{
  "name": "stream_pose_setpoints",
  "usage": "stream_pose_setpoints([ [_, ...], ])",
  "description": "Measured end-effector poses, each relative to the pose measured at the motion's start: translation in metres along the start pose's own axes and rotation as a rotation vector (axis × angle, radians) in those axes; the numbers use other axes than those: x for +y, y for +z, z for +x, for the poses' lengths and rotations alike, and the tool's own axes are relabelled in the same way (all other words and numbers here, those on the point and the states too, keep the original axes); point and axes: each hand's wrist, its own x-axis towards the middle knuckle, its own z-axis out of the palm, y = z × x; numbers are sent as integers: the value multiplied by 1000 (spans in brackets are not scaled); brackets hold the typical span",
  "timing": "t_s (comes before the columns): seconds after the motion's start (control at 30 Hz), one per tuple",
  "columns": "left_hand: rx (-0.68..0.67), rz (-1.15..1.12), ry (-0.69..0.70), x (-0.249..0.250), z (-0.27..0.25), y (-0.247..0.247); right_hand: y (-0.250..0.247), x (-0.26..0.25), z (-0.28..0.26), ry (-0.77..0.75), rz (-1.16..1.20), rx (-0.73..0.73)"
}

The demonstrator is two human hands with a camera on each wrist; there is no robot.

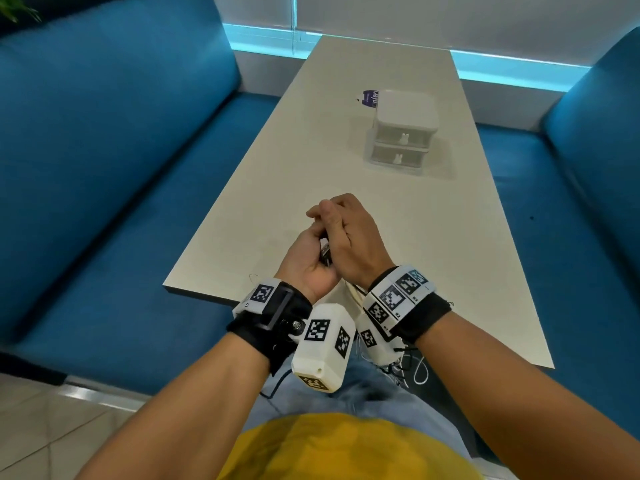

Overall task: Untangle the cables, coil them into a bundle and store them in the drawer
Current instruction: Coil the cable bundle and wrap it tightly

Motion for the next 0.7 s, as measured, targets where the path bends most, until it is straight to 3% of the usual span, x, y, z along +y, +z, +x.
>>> stream_pose_setpoints([
  [0.23, 61, 171, 96, -5, -1, 10, 0, -2, 1, -71, -24, 27],
  [0.43, -4, 78, 68, -4, 3, -2, 10, 2, 1, -100, -14, 173],
  [0.7, -30, 110, 109, -6, -1, -3, 14, 6, 0, -140, -108, 147],
])
